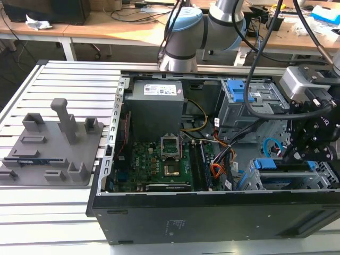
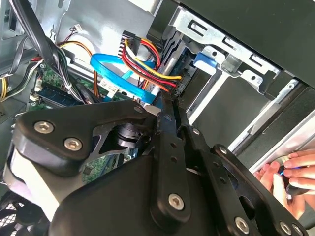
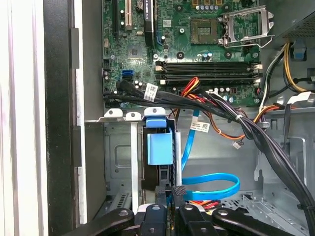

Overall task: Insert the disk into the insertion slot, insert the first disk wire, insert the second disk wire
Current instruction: 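Insert the second disk wire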

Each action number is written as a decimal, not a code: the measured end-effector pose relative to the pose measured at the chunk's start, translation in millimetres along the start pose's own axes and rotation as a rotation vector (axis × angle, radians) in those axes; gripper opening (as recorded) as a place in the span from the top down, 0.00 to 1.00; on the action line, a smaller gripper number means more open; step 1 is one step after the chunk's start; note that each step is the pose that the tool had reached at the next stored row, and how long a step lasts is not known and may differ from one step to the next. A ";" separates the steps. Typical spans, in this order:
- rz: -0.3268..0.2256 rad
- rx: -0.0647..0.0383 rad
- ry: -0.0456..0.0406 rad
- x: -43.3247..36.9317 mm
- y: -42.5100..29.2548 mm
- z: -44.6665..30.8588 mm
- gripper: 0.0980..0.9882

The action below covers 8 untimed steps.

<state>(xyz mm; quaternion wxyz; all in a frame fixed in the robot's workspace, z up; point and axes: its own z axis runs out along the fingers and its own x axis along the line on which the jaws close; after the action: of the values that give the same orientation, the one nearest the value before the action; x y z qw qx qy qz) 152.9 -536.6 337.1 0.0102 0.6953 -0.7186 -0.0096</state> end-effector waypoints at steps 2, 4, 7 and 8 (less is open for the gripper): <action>0.003 0.000 -0.0023 -0.1 0.0 -0.1 0.92; 0.008 -0.001 -0.0012 0.1 0.1 -4.0 0.78; 0.015 -0.001 -0.0012 0.0 0.5 -15.8 0.71; 0.017 -0.001 -0.0008 -0.1 0.6 -20.4 0.64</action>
<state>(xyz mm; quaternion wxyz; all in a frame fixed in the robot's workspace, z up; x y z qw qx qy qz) 152.9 -536.5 357.5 0.0102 0.6892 -0.7245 -0.0100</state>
